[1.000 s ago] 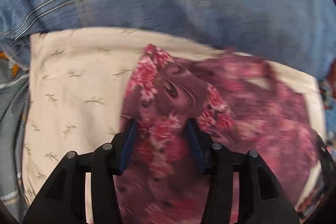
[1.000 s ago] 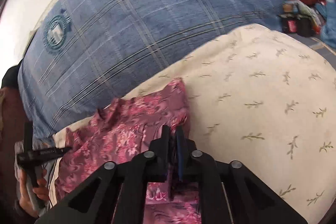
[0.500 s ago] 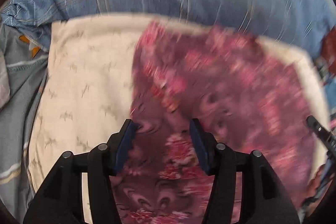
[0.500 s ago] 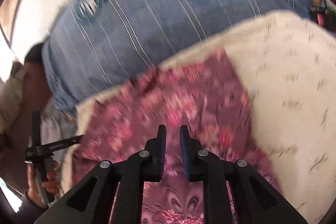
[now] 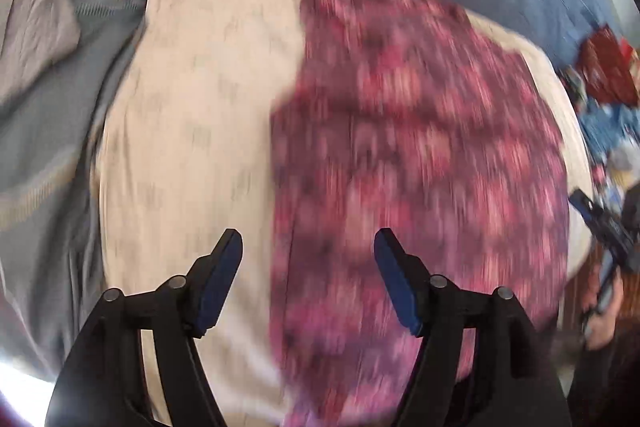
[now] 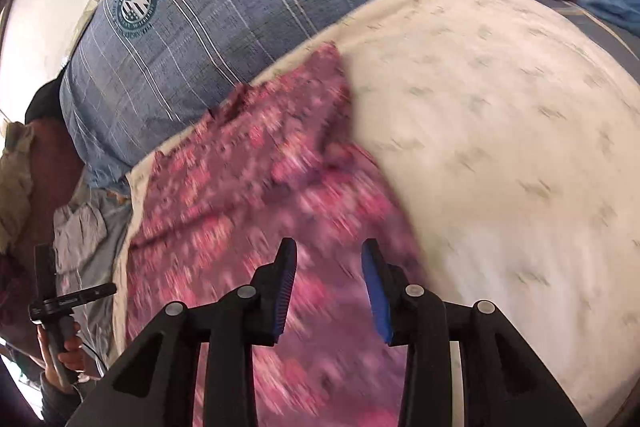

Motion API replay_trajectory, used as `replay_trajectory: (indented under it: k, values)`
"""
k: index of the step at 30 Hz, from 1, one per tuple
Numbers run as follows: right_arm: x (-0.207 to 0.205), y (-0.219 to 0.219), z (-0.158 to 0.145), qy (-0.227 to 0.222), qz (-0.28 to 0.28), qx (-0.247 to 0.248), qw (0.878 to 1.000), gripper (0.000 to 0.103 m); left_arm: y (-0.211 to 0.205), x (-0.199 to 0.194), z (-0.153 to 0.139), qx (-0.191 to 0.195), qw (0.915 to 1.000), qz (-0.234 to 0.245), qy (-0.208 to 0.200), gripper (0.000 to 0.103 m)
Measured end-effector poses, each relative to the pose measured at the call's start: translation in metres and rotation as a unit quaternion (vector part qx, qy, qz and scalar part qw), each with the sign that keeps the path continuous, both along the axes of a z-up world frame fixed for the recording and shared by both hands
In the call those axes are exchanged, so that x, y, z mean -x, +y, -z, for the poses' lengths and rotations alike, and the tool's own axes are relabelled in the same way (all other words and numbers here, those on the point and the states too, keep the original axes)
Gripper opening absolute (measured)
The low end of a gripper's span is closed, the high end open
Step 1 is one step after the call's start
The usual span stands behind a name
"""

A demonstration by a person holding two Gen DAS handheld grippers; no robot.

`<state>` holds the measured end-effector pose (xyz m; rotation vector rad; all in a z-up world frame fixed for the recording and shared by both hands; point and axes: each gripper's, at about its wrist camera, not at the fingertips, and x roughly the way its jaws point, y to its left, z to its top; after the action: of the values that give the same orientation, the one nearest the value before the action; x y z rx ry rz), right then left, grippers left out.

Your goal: Fold small clothes

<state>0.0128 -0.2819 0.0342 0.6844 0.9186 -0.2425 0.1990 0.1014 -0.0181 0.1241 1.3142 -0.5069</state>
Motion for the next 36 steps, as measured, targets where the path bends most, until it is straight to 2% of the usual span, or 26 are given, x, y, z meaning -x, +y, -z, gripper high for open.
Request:
replay_trajectory:
  k: [6, 9, 12, 17, 23, 24, 25, 26, 27, 30, 32, 34, 36]
  values:
    - [0.079, 0.004, 0.014, 0.04, -0.027, -0.01, 0.999, 0.038, 0.028, 0.067, 0.029, -0.022, 0.9984, 0.025, 0.046, 0.068]
    - [0.101, 0.011, 0.02, 0.056, -0.052, -0.018, 0.997, 0.039, 0.041, 0.097, 0.039, -0.019, 0.998, 0.025, 0.055, 0.068]
    - [0.117, 0.023, 0.028, 0.07, -0.088, -0.045, 0.993, 0.041, 0.045, 0.109, 0.043, -0.01, 0.9974, 0.033, 0.064, 0.068]
    - [0.117, 0.059, 0.041, 0.105, -0.179, -0.041, 0.977, 0.042, 0.043, 0.115, 0.053, -0.018, 0.9954, 0.053, 0.078, 0.071]
    - [0.106, 0.092, 0.051, 0.13, -0.269, -0.016, 0.954, 0.043, 0.035, 0.137, 0.072, -0.066, 0.9889, 0.091, 0.097, 0.07]
    - [0.106, 0.094, 0.052, 0.133, -0.276, -0.007, 0.952, 0.039, 0.036, 0.138, 0.076, -0.067, 0.9886, 0.09, 0.101, 0.059]
    - [0.104, 0.095, 0.053, 0.133, -0.283, -0.005, 0.95, 0.029, 0.037, 0.137, 0.081, -0.064, 0.9884, 0.084, 0.109, 0.045]
    - [0.103, 0.096, 0.053, 0.131, -0.289, -0.005, 0.948, 0.021, 0.038, 0.136, 0.087, -0.058, 0.987, 0.078, 0.128, 0.01]
    - [0.103, 0.095, 0.052, 0.126, -0.293, -0.006, 0.948, 0.009, 0.039, 0.135, 0.091, -0.052, 0.9857, 0.072, 0.143, 0.004]
    - [0.108, 0.09, 0.04, 0.09, -0.291, -0.03, 0.952, 0.007, 0.044, 0.134, 0.086, -0.019, 0.9866, 0.068, 0.147, 0.004]
    - [0.113, 0.081, 0.023, 0.044, -0.276, -0.055, 0.959, 0.007, 0.048, 0.137, 0.066, 0.053, 0.9853, 0.071, 0.146, 0.004]
    - [0.116, 0.071, 0.007, -0.005, -0.251, -0.08, 0.965, 0.006, 0.052, 0.133, 0.046, 0.105, 0.9831, 0.067, 0.134, 0.004]
    - [0.117, 0.062, -0.007, -0.055, -0.222, -0.103, 0.968, 0.006, 0.055, 0.126, 0.025, 0.163, 0.9776, 0.057, 0.12, 0.004]
